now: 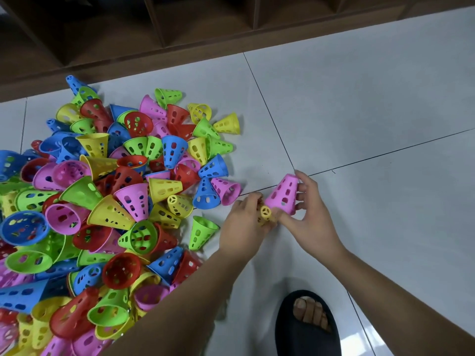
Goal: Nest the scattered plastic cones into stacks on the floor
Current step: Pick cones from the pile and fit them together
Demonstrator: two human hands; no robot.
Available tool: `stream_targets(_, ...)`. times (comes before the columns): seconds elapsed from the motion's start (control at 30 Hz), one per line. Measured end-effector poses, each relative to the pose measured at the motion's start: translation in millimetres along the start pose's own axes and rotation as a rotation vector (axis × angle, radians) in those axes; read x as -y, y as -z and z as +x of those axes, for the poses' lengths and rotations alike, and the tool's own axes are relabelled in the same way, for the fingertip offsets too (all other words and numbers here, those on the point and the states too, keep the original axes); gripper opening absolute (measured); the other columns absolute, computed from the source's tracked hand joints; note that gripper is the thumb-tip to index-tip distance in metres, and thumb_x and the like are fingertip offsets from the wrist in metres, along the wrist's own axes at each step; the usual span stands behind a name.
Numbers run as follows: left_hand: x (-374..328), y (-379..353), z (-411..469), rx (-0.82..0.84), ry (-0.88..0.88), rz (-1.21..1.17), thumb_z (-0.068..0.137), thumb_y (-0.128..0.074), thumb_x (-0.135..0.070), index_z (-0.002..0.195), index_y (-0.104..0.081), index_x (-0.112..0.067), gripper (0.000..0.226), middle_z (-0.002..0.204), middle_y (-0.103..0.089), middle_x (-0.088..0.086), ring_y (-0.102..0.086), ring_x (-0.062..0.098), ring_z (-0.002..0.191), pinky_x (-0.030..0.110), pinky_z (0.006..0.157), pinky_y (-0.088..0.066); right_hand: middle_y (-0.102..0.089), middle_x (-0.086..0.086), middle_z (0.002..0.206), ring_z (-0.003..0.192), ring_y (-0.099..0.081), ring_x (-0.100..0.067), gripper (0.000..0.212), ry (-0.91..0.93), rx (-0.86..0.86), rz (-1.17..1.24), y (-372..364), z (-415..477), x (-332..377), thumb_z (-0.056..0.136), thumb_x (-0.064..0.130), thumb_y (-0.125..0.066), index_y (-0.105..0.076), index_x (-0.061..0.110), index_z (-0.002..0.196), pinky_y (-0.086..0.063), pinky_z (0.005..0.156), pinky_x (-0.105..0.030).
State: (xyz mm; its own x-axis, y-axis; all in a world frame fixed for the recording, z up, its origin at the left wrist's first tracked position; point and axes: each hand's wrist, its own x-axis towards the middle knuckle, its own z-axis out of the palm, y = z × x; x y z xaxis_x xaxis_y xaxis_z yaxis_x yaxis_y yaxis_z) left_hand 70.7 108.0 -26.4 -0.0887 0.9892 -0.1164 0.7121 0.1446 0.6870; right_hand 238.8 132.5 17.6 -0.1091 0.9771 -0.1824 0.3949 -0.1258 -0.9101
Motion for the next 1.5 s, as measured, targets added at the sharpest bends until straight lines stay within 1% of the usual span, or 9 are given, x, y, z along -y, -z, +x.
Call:
stream_targets(0.13,15,10,-12,0.064,0.002,0.005,0.085,-0.081,-0.041,0.139,-0.052,-0.028,0.063,0.129,-0.065,-0.005,-0.061,0.02,0.118,0.04,0.086,-0.055,-0.054,0.017,0.137,0.12,-0.059,-0.002,0.095,0.08,0.066,-0.151,-18,0,-8,0.08,0.027,-0.09,-0.035,0.04,0.157,-0.05,0.093,-0.014)
stream_targets(0.23,32,26,-27,0.011,-0.001,0.066,0.088,-0.082,-0.035,0.143,-0.054,-0.028,0.062,0.142,-0.061,-0.008,-0.056,0.017,0.126,0.035,0.093,-0.053,-0.05,0.012,0.134,0.116,-0.061,-0.009,0.093,0.115,0.1,-0.267,-29,1,-21,0.082,0.036,-0.087,-0.032,0.041,0.158,-0.053,0.092,-0.027)
stream_targets(0.43,68,50,-48,-0.125,-0.005,0.267,0.078,-0.085,-0.028,0.131,-0.063,-0.025,0.057,0.134,-0.06,-0.005,-0.053,0.026,0.126,0.044,0.094,-0.047,-0.051,0.009,0.13,0.099,-0.06,-0.021,0.068,0.148,0.169,-0.545,-34,3,-42,0.087,0.028,-0.077,-0.047,0.032,0.148,-0.05,0.1,-0.046)
stream_targets(0.63,95,62,-60,-0.117,0.093,0.241,0.082,-0.088,-0.032,0.139,-0.057,-0.023,0.065,0.144,-0.052,-0.003,-0.051,0.025,0.13,0.043,0.108,-0.048,-0.052,0.011,0.129,0.116,-0.055,-0.014,0.064,0.187,0.158,-0.516,-35,11,-23,0.085,0.034,-0.078,-0.053,0.03,0.145,-0.042,0.107,-0.034)
stream_targets(0.87,104,67,-62,-0.046,0.224,0.137,0.088,-0.086,-0.036,0.151,-0.042,-0.027,0.077,0.147,-0.048,-0.005,-0.065,0.023,0.116,0.036,0.09,-0.06,-0.058,-0.001,0.119,0.107,-0.06,-0.028,0.043,0.382,0.125,-0.655,-65,51,9,0.09,0.039,-0.074,-0.065,0.019,0.127,-0.049,0.098,-0.042)
stream_targets(1.03,104,67,-61,-0.018,0.275,0.11,0.088,-0.086,-0.034,0.153,-0.04,-0.029,0.079,0.149,-0.05,-0.004,-0.065,0.022,0.116,0.037,0.09,-0.059,-0.059,-0.005,0.118,0.108,-0.058,-0.029,0.052,0.352,0.235,-0.839,-97,73,26,0.092,0.055,-0.065,-0.063,0.019,0.129,-0.05,0.093,-0.044)
stream_targets(1.2,102,67,-58,-0.007,0.323,0.08,0.087,-0.087,-0.036,0.149,-0.038,-0.03,0.079,0.111,-0.068,0.005,-0.066,0.025,0.09,0.033,0.066,-0.045,-0.061,-0.009,0.121,0.114,-0.057,-0.032,0.059,0.299,0.297,-1.004,-114,81,26,0.094,0.059,-0.06,-0.057,0.016,0.135,-0.047,0.094,-0.044)
stream_targets(1.3,98,70,-55,-0.005,0.352,0.104,0.085,-0.087,-0.041,0.144,-0.038,-0.029,0.078,0.084,-0.061,-0.001,-0.062,0.025,0.077,0.031,0.052,-0.032,-0.062,-0.012,0.123,0.115,-0.057,-0.033,0.062,0.235,0.322,-1.07,-117,84,24,0.092,0.056,-0.06,-0.051,0.015,0.137,-0.045,0.094,-0.042)
stream_targets(1.5,88,77,-56,-0.034,0.315,0.055,0.09,-0.08,-0.051,0.142,-0.038,-0.029,0.071,0.073,-0.06,-0.006,-0.059,0.014,0.065,0.029,0.05,-0.034,-0.055,-0.014,0.132,0.122,-0.052,-0.033,0.072,0.125,0.377,-1.075,-117,89,24,0.084,0.047,-0.071,-0.044,0.014,0.142,-0.045,0.097,-0.04)
